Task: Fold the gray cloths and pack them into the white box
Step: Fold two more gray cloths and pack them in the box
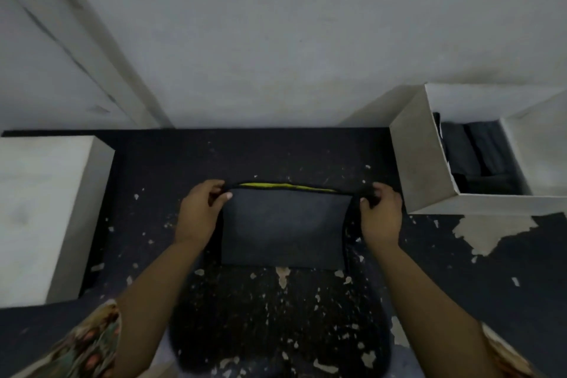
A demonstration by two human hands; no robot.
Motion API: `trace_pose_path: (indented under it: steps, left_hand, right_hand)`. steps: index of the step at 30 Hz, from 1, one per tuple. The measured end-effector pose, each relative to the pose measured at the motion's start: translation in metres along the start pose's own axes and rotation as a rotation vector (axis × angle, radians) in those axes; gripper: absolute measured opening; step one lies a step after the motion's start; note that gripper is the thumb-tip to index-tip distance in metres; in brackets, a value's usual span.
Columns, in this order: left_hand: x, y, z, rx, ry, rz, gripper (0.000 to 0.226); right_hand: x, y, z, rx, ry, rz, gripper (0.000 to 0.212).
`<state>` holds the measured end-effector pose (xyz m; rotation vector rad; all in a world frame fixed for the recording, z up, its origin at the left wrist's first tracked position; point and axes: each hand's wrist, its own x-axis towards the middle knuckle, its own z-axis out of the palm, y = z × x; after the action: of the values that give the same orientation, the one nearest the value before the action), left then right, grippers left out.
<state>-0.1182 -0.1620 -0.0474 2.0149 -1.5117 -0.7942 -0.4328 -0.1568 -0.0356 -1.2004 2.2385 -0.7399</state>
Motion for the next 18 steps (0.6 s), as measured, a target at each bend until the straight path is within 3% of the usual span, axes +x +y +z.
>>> trace_pose_path:
  steps: [3,7,10,12,16,18]
  left_hand:
    - [-0.035,-0.002,0.006,0.05,0.074,0.059,0.025]
    - [-0.09,-0.014,0.012,0.184,-0.021,0.193,0.014]
    - [-0.11,-0.028,0.011,0.342,-0.068,0.354,0.017]
    - [-0.111,-0.035,0.004,0.408,-0.107,0.372,0.019]
    - [-0.11,-0.041,-0.012,0.571,-0.155,0.427,0.012]
    - [-0.111,-0.039,-0.018,0.597,-0.164,0.414,0.021]
  right_hand:
    - [-0.04,0.007,0.006,-0.084,0.122,-0.167,0.035]
    - [-0.099,0.026,0.017,-0.149,-0.04,-0.361,0.027]
    - [-0.12,0.045,0.016,-0.321,-0.122,-0.564,0.025]
    - [-0.118,0.054,0.006,-0.424,-0.139,-0.672,0.028]
    - [-0.109,0.063,-0.014,-0.511,-0.158,-0.729,0.028]
    - [-0.109,0.064,-0.017,-0.522,-0.174,-0.736,0.027]
